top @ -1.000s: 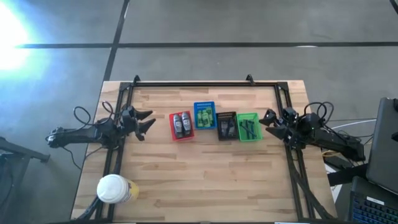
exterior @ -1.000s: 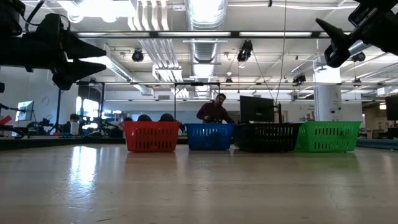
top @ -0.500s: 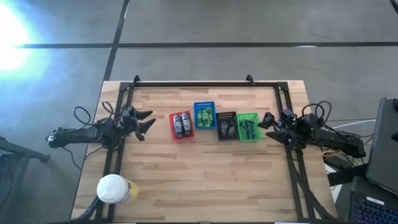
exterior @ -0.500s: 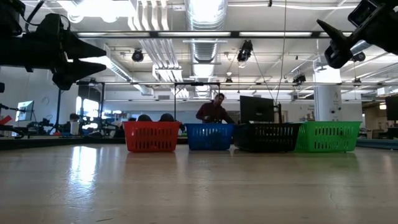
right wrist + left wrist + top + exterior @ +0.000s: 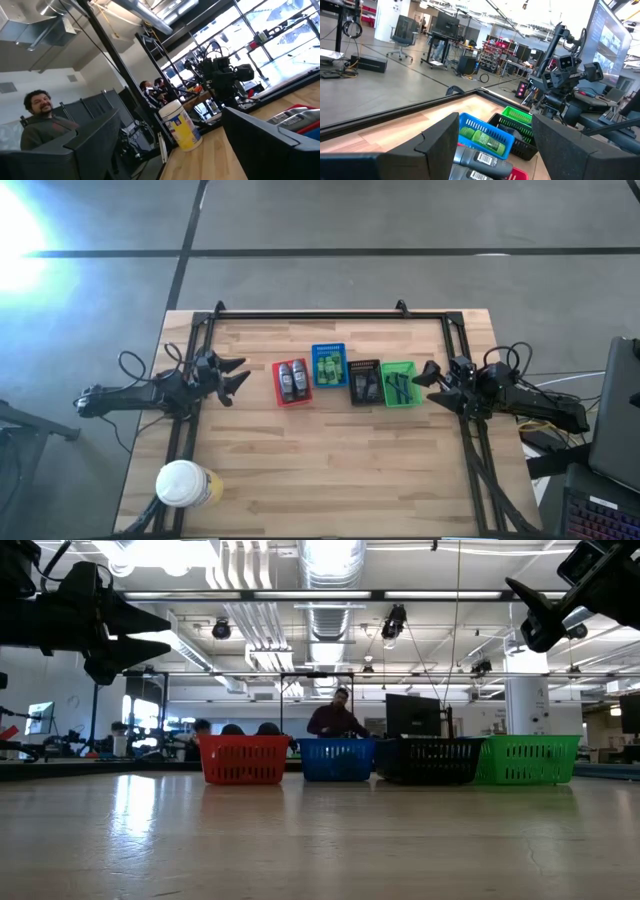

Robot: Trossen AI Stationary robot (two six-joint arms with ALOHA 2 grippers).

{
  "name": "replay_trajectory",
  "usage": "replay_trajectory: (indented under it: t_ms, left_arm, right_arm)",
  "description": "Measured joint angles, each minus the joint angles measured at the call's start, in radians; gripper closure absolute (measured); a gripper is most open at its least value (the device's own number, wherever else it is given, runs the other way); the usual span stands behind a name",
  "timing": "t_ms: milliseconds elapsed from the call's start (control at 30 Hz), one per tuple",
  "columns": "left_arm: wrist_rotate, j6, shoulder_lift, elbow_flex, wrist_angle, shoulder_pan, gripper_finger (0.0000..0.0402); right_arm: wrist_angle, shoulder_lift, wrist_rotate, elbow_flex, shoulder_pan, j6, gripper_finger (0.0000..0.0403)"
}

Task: Pick & Place Travel size toiletries
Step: Return to Home Position

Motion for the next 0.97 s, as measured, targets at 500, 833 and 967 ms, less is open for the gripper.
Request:
replay_trajectory:
  t_ms: [500, 833, 967]
  left_arm:
    - [0.000, 0.000, 0.000, 0.000, 0.000, 0.000, 0.0147]
    - [0.000, 0.000, 0.000, 0.000, 0.000, 0.000, 0.0147]
    - [0.000, 0.000, 0.000, 0.000, 0.000, 0.000, 0.0147]
  right_arm:
    - [0.000, 0.000, 0.000, 0.000, 0.000, 0.000, 0.0051]
    - [0.000, 0.000, 0.000, 0.000, 0.000, 0.000, 0.0075]
    - [0.000, 0.000, 0.000, 0.000, 0.000, 0.000, 0.0069]
